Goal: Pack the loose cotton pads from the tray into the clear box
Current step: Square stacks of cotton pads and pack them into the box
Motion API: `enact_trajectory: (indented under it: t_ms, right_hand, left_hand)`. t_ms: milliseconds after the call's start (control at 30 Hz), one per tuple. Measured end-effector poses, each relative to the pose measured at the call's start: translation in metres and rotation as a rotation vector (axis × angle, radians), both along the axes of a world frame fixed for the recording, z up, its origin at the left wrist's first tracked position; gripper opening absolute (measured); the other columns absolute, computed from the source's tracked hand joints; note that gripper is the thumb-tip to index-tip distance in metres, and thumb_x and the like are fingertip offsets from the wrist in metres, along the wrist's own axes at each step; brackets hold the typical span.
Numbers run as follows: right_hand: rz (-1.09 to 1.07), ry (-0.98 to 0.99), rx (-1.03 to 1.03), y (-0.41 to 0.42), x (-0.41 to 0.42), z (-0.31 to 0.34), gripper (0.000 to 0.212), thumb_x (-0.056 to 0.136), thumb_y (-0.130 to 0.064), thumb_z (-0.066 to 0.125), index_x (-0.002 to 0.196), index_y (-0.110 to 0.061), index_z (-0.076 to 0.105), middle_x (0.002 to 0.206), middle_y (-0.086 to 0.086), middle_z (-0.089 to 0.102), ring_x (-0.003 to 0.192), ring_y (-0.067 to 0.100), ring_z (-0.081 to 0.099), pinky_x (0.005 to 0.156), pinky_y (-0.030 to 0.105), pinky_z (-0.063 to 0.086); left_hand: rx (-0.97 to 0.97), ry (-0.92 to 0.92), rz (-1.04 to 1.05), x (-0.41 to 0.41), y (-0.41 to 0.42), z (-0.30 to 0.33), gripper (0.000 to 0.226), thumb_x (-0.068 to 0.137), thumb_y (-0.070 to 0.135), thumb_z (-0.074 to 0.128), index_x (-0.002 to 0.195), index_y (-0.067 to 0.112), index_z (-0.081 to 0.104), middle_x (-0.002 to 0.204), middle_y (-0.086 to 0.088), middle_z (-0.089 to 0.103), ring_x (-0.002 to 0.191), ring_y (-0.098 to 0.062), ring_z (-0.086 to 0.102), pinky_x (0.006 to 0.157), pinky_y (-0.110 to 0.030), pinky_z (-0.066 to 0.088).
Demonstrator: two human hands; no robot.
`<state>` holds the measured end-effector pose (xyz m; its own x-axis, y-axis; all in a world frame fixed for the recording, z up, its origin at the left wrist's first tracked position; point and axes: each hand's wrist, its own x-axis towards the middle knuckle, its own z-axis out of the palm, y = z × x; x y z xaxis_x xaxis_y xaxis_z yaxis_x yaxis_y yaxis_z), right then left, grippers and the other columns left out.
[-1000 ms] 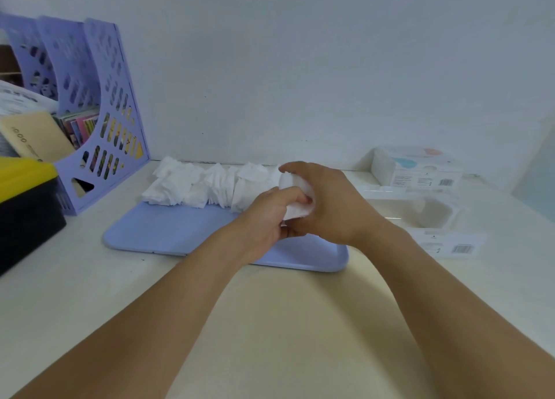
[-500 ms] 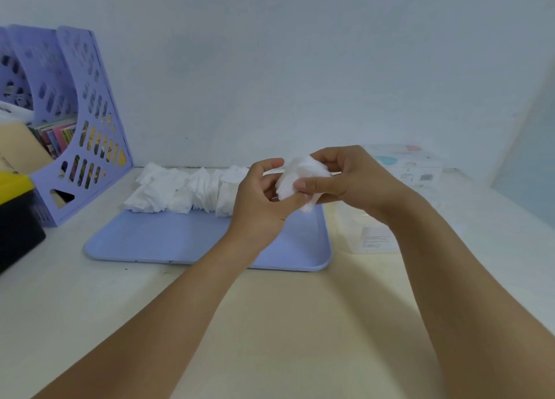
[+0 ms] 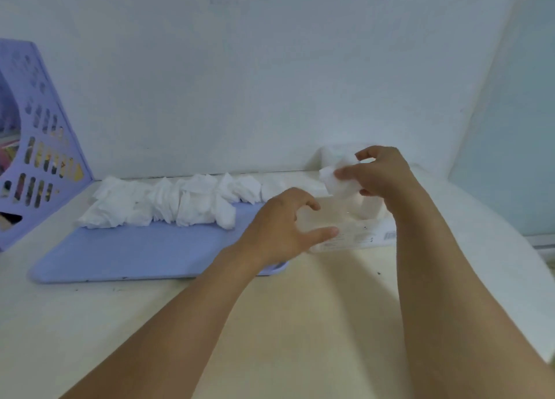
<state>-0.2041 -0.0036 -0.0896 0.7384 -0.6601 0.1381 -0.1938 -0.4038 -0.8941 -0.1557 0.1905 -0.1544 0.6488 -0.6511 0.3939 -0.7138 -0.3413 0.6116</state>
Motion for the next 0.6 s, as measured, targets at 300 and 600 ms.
enact_trajectory:
  t_ms: [300,600]
  right_hand:
    - [0.018,0.146,-0.151,-0.003,-0.001,-0.002,0.041,0.07,-0.029,0.085,0.094,0.003,0.074,0.083,0.008,0.069,0.078,0.025,0.065,0.07,0.034,0.05]
    - [-0.008,0.4,-0.383,0.003,0.011,-0.018,0.056,0.057,-0.036,0.091,0.093,-0.013,0.056,0.082,-0.001,0.058,0.074,0.02,0.058,0.053,0.028,0.038]
  left_hand:
    - [0.01,-0.101,-0.109,0.013,0.009,-0.013,0.037,0.079,0.041,0.083,0.068,0.035,0.048,0.082,0.015,0.051,0.07,-0.007,0.055,0.07,-0.025,0.047]
    - [0.005,-0.092,-0.109,0.016,0.009,-0.017,0.036,0.08,0.038,0.083,0.067,0.031,0.05,0.082,0.013,0.051,0.07,-0.008,0.055,0.069,-0.025,0.047]
